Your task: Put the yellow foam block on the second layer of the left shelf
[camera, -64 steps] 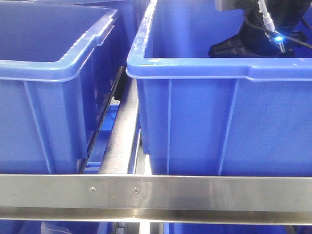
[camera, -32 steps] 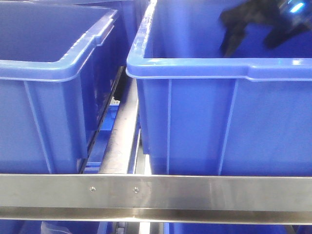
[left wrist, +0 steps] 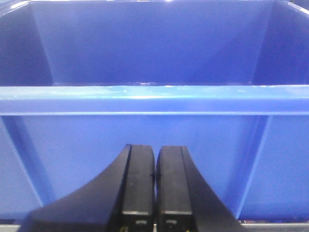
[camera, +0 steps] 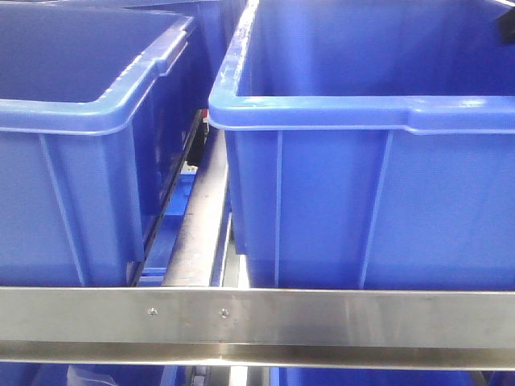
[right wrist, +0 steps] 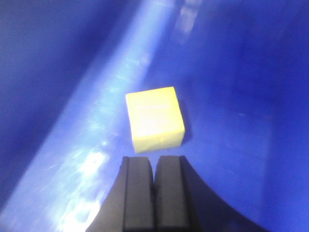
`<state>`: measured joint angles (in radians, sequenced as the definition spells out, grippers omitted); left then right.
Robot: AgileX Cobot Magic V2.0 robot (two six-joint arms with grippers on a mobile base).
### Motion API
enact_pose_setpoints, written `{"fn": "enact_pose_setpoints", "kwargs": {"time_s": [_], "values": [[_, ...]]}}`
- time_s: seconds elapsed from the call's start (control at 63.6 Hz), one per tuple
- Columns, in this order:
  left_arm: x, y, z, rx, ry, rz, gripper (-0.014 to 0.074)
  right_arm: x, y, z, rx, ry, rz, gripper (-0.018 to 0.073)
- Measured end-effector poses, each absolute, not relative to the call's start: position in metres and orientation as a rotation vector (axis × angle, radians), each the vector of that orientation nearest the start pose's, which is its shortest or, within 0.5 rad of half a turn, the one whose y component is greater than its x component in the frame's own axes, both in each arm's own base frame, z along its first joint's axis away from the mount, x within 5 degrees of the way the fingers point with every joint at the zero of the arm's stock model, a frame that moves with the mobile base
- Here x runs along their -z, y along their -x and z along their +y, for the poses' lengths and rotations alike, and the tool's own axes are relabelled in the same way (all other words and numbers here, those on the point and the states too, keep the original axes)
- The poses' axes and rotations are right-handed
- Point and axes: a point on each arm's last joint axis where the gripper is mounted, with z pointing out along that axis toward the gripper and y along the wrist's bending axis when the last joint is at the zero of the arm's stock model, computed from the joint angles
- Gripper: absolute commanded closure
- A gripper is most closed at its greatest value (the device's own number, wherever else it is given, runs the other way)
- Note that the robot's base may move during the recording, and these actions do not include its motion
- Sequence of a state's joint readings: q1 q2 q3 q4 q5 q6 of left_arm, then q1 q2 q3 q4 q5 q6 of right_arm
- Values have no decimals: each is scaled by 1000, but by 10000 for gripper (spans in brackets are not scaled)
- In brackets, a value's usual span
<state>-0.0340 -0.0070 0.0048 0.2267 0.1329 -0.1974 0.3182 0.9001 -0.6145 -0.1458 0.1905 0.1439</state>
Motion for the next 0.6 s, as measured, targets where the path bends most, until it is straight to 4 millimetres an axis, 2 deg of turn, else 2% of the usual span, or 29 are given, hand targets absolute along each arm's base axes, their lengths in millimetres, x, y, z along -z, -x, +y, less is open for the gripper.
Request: {"fn": "enact_pose_setpoints", "kwargs": {"time_s": [0.33,0.456,0.597], "values": [[-200,-56,1,-19,-26,1611,460,-313,-116,37,-236,245,1690,504],[-200,-56,1,-19,-26,1611,460,-309,-102,32,-241,238,1648,504],[-200,-56,1,-19,-26,1611,460,-296,-91,29,-256,225,1639,504]]}}
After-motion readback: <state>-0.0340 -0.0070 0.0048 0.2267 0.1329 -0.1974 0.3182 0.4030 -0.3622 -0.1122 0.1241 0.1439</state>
